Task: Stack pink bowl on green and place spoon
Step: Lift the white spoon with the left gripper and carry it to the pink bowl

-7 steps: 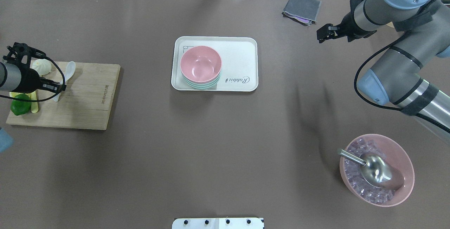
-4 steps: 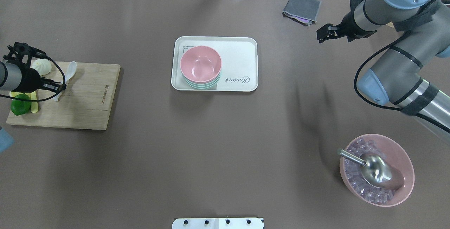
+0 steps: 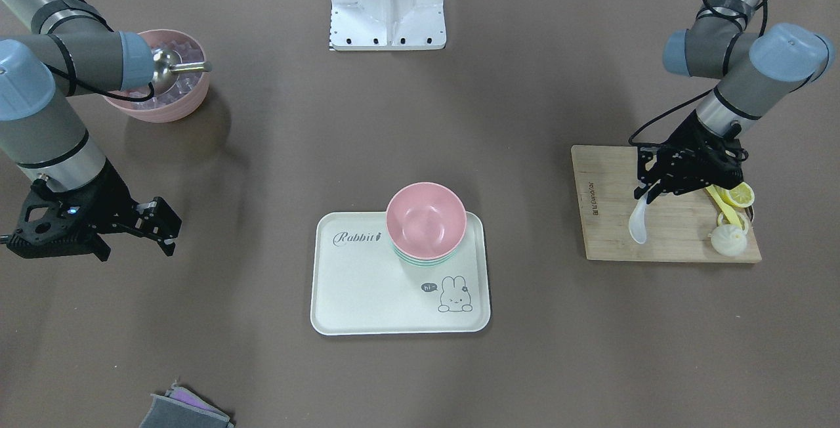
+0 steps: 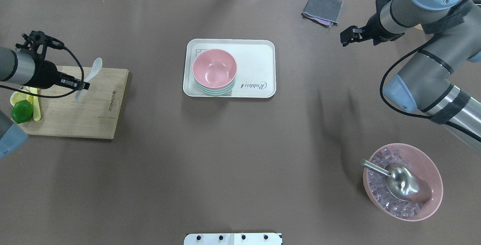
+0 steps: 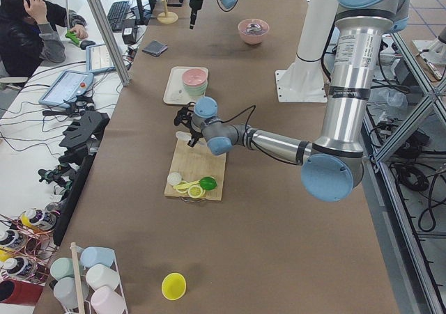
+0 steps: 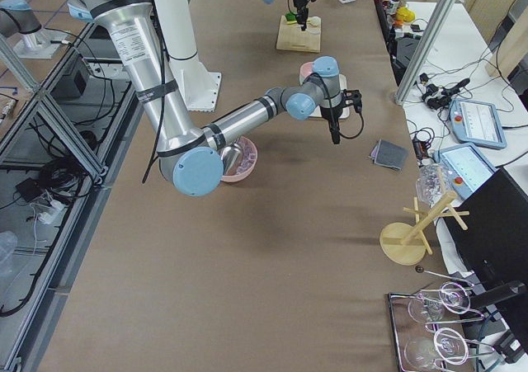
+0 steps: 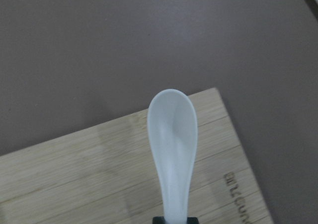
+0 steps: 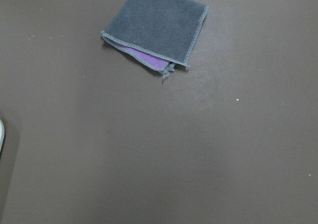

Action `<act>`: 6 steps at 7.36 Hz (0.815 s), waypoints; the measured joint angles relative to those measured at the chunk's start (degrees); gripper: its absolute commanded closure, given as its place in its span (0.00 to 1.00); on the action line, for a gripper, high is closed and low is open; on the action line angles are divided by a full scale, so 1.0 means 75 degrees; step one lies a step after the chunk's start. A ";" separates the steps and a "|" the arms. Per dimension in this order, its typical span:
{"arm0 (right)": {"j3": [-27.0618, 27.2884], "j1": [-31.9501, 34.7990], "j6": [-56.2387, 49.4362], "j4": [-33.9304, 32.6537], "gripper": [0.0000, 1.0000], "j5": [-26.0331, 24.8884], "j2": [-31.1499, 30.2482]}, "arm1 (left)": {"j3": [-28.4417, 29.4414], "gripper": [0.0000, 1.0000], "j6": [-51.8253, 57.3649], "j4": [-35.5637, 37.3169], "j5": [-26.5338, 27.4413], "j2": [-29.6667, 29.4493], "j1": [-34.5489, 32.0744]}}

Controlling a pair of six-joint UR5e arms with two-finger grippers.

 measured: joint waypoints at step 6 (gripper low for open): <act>-0.0066 0.0939 -0.0782 -0.0099 0.00 0.1047 -0.0513 | -0.0813 1.00 -0.0818 0.4276 0.0088 -0.3222 0.0333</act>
